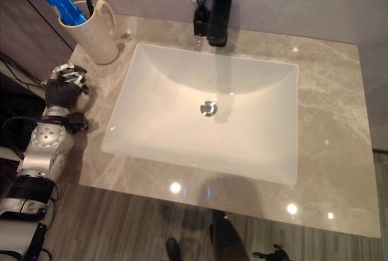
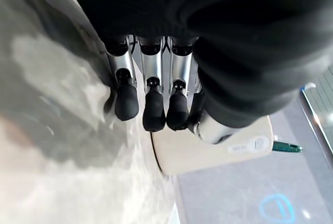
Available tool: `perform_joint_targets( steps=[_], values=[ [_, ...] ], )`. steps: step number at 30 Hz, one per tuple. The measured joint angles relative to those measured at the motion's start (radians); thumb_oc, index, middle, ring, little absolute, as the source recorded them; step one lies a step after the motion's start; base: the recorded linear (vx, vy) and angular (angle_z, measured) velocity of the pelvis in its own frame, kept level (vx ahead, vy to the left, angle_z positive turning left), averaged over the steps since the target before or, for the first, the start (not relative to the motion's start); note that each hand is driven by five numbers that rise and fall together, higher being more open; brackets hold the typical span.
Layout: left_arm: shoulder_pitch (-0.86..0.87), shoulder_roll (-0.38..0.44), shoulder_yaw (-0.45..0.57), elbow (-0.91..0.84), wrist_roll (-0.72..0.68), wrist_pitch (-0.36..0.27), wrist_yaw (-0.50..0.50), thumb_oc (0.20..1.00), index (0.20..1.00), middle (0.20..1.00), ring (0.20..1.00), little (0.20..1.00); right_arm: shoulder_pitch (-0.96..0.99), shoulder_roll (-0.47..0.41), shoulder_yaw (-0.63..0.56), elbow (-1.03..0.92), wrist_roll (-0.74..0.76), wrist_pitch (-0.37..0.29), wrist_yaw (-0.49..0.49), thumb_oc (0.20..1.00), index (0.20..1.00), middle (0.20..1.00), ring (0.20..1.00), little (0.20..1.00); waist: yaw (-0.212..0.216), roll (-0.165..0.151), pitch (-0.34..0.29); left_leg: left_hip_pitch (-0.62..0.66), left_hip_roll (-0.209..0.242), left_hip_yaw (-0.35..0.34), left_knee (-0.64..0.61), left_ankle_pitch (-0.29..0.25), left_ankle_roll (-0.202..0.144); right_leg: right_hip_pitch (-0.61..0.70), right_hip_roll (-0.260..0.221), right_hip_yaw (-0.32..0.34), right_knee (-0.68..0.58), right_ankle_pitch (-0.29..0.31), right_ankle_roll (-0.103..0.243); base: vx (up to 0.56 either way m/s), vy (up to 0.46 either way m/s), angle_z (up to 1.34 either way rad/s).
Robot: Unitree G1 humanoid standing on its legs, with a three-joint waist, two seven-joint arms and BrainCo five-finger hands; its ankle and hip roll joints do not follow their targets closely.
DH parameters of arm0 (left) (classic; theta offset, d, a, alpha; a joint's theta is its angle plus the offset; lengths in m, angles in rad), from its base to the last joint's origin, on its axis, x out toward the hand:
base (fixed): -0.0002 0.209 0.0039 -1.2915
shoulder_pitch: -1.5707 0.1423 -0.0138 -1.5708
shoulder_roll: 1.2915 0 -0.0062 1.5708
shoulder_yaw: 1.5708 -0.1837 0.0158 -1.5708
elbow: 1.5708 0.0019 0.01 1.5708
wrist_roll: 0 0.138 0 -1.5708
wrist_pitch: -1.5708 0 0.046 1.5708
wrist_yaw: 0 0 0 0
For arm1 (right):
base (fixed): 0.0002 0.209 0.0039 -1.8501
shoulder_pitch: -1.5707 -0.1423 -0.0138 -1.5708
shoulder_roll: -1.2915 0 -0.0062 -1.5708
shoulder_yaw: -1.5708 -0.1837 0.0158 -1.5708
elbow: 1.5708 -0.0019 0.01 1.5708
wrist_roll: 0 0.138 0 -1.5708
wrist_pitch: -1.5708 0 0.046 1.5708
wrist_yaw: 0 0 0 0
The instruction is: Put brush and paste in cup on sink, flatten towel.
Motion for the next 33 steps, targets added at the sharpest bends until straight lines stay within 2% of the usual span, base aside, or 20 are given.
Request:
perform_joint_targets(
  steps=[8, 15, 22, 33],
  values=[
    [-0.057, 0.012, 0.008, 0.056, -0.002, -0.008, 0.037, 0.2, 0.2, 0.2, 0.2, 0.2, -0.002, -0.001, 0.0, -0.008, 0.0, -0.001, -0.002, 1.0, 1.0, 1.0, 1.0, 1.0, -0.001, 0.015, 0.01, -0.016, 0.002, 0.0, 0.004, 0.002, -0.003, -0.016, 0.003, -0.002, -0.001, 0.001, 0.0, 0.0, 0.0, 0.0],
    [-0.182, 0.036, 0.0, 0.186, -0.013, -0.021, 0.075, 0.2, 0.2, 0.2, 0.2, 0.2, -0.006, -0.003, 0.001, -0.008, 0.0, -0.002, -0.02, 1.0, 1.0, 1.0, 1.0, 1.0, -0.007, 0.017, 0.011, -0.047, 0.008, 0.007, 0.004, 0.004, -0.007, -0.052, 0.012, -0.002, -0.001, 0.009, -0.012, 0.01, -0.01, -0.04],
    [-0.325, 0.046, -0.048, 0.316, -0.04, -0.029, 0.106, 0.2, 0.2, 0.2, 0.2, 0.2, -0.009, -0.008, 0.031, -0.01, 0.031, -0.005, -0.022, 1.0, 1.0, 1.0, 1.0, 1.0, -0.013, 0.016, 0.011, -0.077, 0.014, 0.011, 0.004, 0.007, -0.012, -0.083, 0.021, 0.004, -0.001, 0.007, -0.015, 0.0, -0.003, 0.0],
    [-0.416, 0.074, -0.092, 0.397, -0.051, -0.039, 0.119, 0.2, 0.2, 0.2, 0.2, 0.2, -0.029, -0.008, 0.068, -0.012, 0.038, -0.023, -0.041, 1.0, 1.0, 1.0, 1.0, 1.0, -0.036, 0.015, 0.011, -0.098, 0.011, 0.026, 0.004, 0.007, -0.012, -0.119, 0.025, 0.016, 0.012, 0.007, -0.017, 0.01, 0.001, -0.04]
  ],
)
